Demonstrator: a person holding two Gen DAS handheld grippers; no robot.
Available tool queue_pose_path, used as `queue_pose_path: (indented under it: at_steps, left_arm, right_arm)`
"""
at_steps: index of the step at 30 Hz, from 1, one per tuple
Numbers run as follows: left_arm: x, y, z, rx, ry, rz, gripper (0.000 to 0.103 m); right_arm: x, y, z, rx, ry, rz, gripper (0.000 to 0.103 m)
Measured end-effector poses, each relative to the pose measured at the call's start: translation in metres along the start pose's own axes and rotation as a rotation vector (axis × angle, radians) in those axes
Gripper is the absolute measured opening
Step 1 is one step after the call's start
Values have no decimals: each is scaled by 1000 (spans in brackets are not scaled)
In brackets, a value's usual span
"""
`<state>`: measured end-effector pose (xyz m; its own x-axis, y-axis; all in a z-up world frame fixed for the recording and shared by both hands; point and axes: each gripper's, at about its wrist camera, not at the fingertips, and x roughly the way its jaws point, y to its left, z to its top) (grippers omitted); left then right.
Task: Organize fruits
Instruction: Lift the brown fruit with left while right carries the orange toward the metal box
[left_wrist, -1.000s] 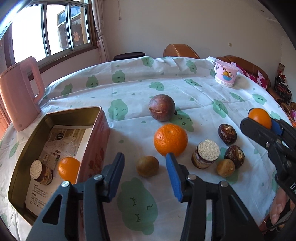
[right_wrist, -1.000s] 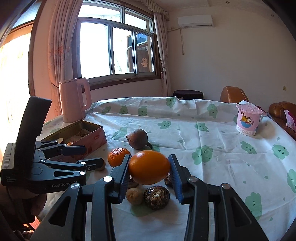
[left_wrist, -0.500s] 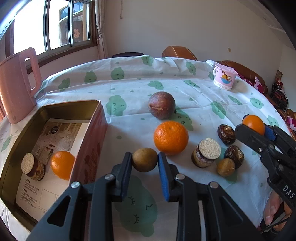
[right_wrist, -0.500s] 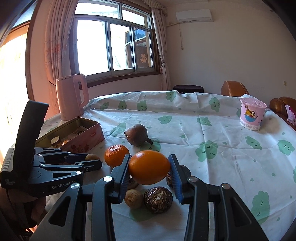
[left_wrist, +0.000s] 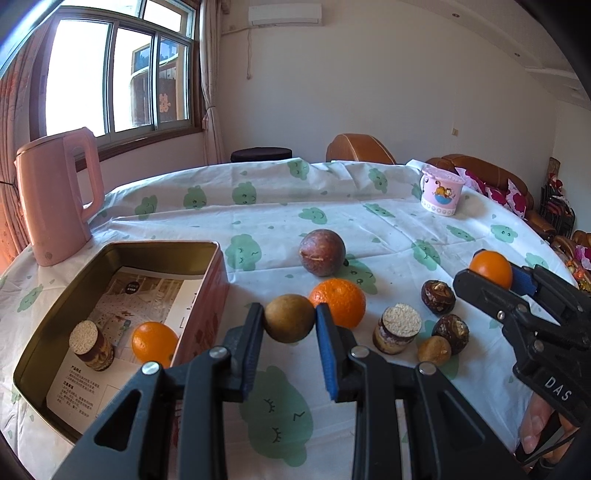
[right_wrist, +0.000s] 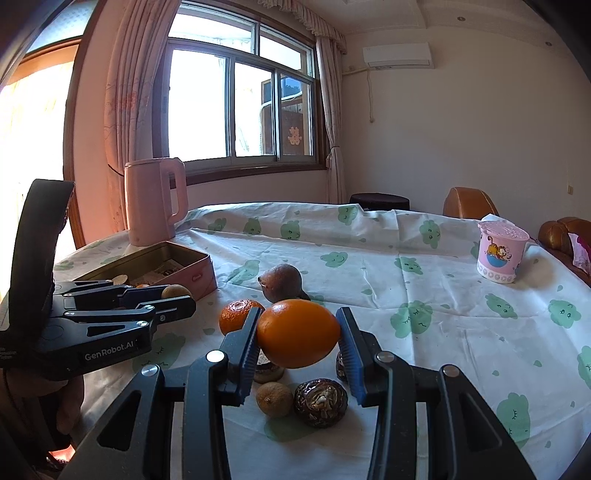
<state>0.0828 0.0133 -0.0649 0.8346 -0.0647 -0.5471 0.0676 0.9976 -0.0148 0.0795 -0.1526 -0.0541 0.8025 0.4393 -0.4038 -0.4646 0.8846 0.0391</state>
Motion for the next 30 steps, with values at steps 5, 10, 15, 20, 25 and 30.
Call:
queue_pose_path:
  at_steps: [5,10,15,20,25,30]
  left_arm:
    - [-6,-1,0,1,-36,9,30]
    - [-11,0,-1,-2,-67,12,30]
    - [-15,0,-2,-5,-90,21,30]
    - [-19,-1,-2,-4,-109,29,30]
    - [-22,0,-3,-3,-127,34,30]
    - [-25,-1,-4,-1,-144,41,30]
  right_arm:
    - [-4,0,0,-5,-27,0,42]
    - [-7,-1,-1,-1,-44,-1,42]
    - [-10,-1,-1,1,-58,-4,42]
    - [-12,0,-1,-1,-71,-5,42]
    - [-15,0,-2,-3,-84,-4,42]
    - [-16,-1,-3,-2,-94,-4,42]
